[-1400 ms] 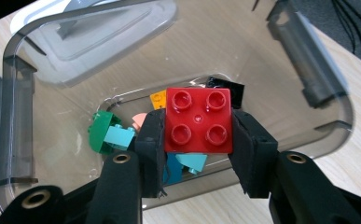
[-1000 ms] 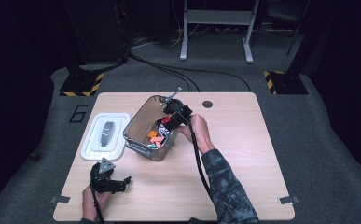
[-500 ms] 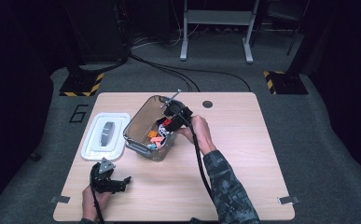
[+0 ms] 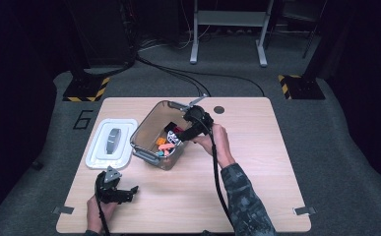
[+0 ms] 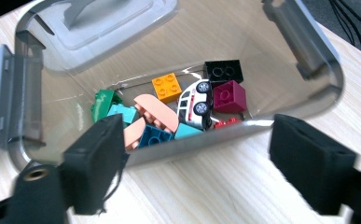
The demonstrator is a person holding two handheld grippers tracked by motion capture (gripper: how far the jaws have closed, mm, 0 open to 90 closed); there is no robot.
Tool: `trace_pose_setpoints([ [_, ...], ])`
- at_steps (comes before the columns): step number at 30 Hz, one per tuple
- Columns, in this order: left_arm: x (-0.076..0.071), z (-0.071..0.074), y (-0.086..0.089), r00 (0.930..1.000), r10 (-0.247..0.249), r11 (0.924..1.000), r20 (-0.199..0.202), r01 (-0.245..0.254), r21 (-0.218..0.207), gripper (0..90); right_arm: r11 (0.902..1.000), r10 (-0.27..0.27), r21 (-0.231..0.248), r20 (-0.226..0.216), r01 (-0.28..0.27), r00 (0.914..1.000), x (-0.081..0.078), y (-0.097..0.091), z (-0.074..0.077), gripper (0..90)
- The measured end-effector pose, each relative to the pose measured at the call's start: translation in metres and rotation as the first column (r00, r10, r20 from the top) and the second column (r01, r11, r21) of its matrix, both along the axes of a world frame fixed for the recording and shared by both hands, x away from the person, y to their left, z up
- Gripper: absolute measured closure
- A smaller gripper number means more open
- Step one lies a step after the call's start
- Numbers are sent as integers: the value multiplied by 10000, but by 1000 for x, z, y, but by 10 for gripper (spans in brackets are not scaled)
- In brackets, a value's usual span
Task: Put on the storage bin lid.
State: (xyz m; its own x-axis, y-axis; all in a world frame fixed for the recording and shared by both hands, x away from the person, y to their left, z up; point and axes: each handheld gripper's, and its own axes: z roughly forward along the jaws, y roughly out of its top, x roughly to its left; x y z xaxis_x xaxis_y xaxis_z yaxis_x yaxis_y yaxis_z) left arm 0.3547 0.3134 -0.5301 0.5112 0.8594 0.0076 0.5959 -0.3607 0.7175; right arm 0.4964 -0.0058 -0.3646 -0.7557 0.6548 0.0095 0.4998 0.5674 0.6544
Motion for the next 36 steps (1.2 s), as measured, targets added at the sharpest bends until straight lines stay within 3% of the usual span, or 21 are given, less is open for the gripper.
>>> trace_pose_setpoints([
  [8,0,0,0,10000,8,10000,4,-8,-16,42,9972,-652,367,84,649,9978,-17,-40,-10,102],
  [20,0,0,0,10000,11,10000,6,-11,-21,42,9825,-1742,627,-251,1755,9844,-37,-93,-56,71],
  [36,0,0,0,10000,-27,10000,-7,27,0,42,9411,-3291,623,-573,3324,9426,-56,-142,-124,47],
])
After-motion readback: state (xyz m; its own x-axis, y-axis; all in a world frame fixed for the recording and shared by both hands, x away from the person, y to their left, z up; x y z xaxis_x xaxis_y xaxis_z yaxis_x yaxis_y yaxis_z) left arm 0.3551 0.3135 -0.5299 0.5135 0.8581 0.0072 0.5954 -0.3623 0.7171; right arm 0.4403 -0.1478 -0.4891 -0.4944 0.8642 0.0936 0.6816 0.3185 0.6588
